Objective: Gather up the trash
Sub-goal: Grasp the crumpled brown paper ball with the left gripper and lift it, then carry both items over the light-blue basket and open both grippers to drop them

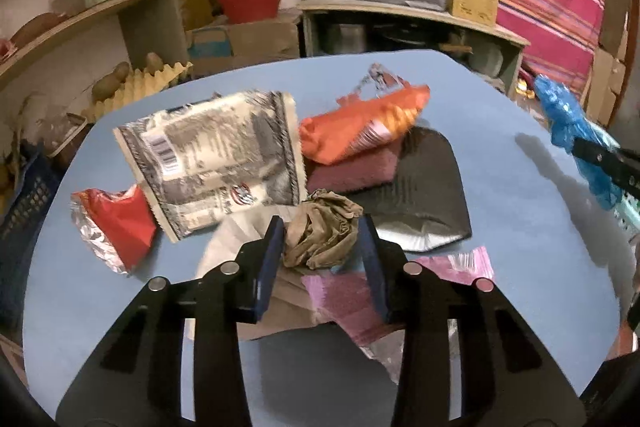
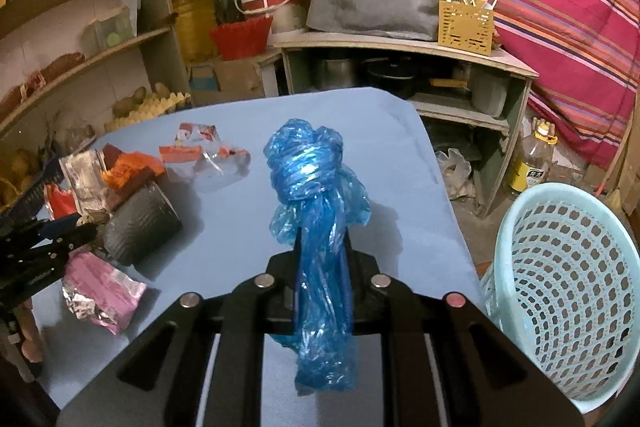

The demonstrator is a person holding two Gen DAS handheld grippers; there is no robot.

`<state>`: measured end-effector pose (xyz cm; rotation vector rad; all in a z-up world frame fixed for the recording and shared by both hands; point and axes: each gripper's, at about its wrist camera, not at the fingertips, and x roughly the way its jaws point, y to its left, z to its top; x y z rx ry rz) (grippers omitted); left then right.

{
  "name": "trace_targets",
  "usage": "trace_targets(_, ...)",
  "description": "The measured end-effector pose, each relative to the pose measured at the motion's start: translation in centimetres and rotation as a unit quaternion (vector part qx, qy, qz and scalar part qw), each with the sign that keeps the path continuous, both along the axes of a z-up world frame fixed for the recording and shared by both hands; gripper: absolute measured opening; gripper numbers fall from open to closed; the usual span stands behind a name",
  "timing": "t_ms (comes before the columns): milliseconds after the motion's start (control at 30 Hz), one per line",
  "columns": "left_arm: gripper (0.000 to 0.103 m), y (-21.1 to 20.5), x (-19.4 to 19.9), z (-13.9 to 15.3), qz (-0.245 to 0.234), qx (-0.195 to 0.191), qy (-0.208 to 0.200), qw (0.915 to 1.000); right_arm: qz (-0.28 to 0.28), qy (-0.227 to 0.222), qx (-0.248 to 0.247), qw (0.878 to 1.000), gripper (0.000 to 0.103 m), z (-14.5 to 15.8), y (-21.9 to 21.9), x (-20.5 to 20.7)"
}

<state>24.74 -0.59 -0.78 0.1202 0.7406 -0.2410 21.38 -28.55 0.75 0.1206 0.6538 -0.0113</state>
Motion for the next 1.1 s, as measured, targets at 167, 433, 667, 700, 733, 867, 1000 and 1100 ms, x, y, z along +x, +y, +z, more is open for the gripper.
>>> trace_targets(167, 0.037, 0.9, 0.0, 2.1, 0.025, -0.026, -0.022, 0.9991, 0.001, -0.024, 0.009, 1.000, 0.015, 1.2, -0.7, -0.7)
trace_targets(433, 0.038, -2.4, -1.1, 5.4, 0.038, -0.009, -0.061, 0.9974, -0.018, -0.053, 0.024, 0.998, 0.015, 2.8, -4.2, -2.6)
trace_targets(667, 0.038, -10.4, -2.4, 7.1, 0.005, -0.013, -0.086, 0.9962, -0.070, -0.055, 0.027, 0.996, 0.015, 2.9, -9.6, -4.7)
trace_targets(700, 0.038, -11.5, -2.5, 7.1, -0.001, -0.016, -0.086, 0.9961, -0.079, -0.054, 0.022, 0.995, 0.015, 3.0, -10.7, -5.2)
trace_targets(733, 0.038, -12.8, -2.6, 7.1, -0.009, -0.022, -0.085, 0.9961, -0.083, -0.054, 0.020, 0.995, 0.015, 3.0, -11.3, -5.5)
trace_targets(867, 0.038, -18.8, -3.2, 6.8, -0.047, -0.036, -0.082, 0.9948, -0.119, -0.053, 0.023, 0.991, 0.015, 2.9, -15.5, -7.4)
trace_targets(1000, 0.038, -25.0, -4.3, 6.4, -0.088, -0.046, -0.083, 0.9916, -0.155, -0.048, 0.026, 0.986, 0.015, 2.6, -19.6, -8.9)
trace_targets(1100, 0.038, -29.2, -5.1, 6.2, -0.116, -0.056, -0.083, 0.9882, -0.180, -0.041, 0.007, 0.983, 0.015, 2.3, -21.9, -9.6)
